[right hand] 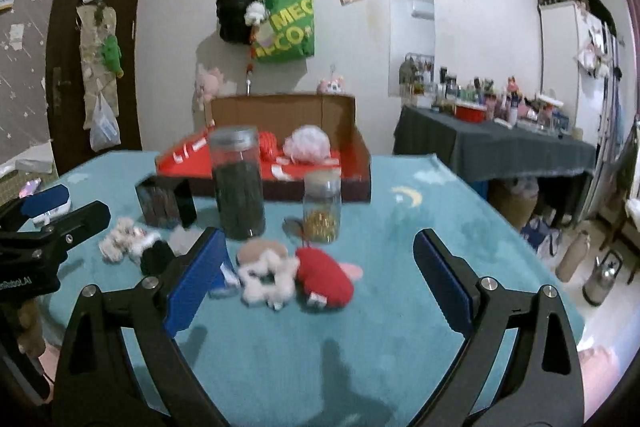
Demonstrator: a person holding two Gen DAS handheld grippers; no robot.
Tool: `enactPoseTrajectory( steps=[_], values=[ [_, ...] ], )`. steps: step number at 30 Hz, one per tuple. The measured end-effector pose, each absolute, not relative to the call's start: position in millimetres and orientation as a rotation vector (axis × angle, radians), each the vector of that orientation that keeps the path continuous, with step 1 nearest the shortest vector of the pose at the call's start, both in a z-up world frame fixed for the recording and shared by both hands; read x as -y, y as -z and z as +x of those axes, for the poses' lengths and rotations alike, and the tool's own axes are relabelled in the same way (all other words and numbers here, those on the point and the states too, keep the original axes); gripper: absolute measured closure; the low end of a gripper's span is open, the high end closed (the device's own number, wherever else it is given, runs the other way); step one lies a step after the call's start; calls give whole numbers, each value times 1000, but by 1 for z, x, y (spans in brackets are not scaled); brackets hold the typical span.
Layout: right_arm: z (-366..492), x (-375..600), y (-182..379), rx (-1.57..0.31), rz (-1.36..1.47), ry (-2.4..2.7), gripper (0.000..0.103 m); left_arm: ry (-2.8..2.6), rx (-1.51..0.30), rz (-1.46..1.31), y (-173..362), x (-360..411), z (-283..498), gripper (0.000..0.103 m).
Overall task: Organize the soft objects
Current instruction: 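Withdraw both tools from the box back toward the remaining items, then grasp the white knotted rope toy with left tool while right tool grasps red fuzzy sponge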
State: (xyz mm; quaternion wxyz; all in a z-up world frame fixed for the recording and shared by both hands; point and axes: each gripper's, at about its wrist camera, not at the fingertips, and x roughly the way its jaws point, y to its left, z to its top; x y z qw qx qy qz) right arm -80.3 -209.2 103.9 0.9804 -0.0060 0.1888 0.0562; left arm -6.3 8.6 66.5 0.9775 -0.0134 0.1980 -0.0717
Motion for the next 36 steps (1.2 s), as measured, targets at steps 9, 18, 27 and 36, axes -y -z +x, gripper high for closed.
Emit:
enactPoseTrajectory(
  steps=[9,18,27,36],
  values=[
    [-68,206,-62,-490,-3,-117,7,134,-475,-53,-44,-17,4,0],
    [-58,211,-60,-521,12,-117,7,106,-504,-53,-51,-34,16,0],
    [-30,228,-61,-607,56,-141,7,55,-570,-18,-55,-65,37,0],
    [7,250,-54,-734,151,-209,7,146,-732,-16,-34,-79,66,33]
  ],
)
